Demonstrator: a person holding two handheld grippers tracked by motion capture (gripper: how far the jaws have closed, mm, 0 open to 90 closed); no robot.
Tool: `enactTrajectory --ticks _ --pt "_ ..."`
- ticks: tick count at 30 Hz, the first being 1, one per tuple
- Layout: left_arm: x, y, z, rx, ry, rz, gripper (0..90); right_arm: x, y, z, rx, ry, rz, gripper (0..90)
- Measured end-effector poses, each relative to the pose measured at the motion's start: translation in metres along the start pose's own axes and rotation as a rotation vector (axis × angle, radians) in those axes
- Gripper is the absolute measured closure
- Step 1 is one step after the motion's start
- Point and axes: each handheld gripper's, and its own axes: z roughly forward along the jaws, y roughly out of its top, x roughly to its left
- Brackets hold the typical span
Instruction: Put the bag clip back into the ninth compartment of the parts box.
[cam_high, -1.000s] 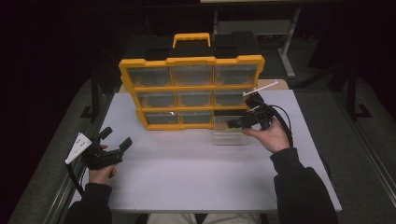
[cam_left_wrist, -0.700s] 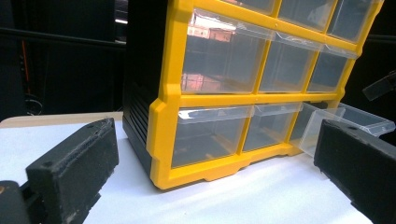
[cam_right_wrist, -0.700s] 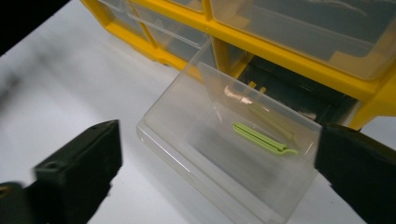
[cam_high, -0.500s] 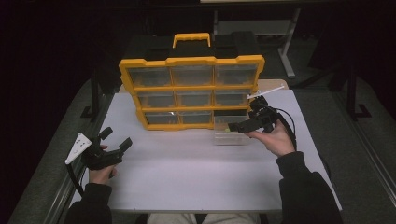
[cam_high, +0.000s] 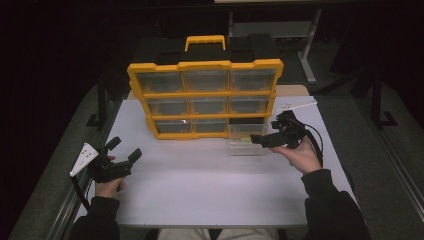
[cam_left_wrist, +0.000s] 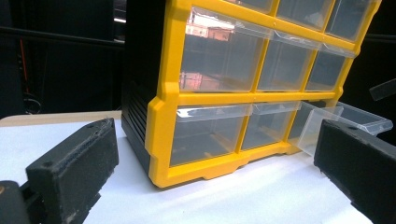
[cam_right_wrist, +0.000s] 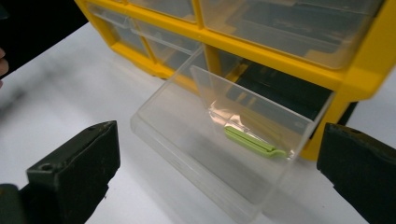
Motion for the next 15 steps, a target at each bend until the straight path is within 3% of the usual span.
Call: enactTrajectory --ticks 15 --pt "0.000 -0.002 -0.003 0.009 0.014 0.003 0.0 -0.007 -0.028 -0.007 -0.128 -0.023 -0.034 0.0"
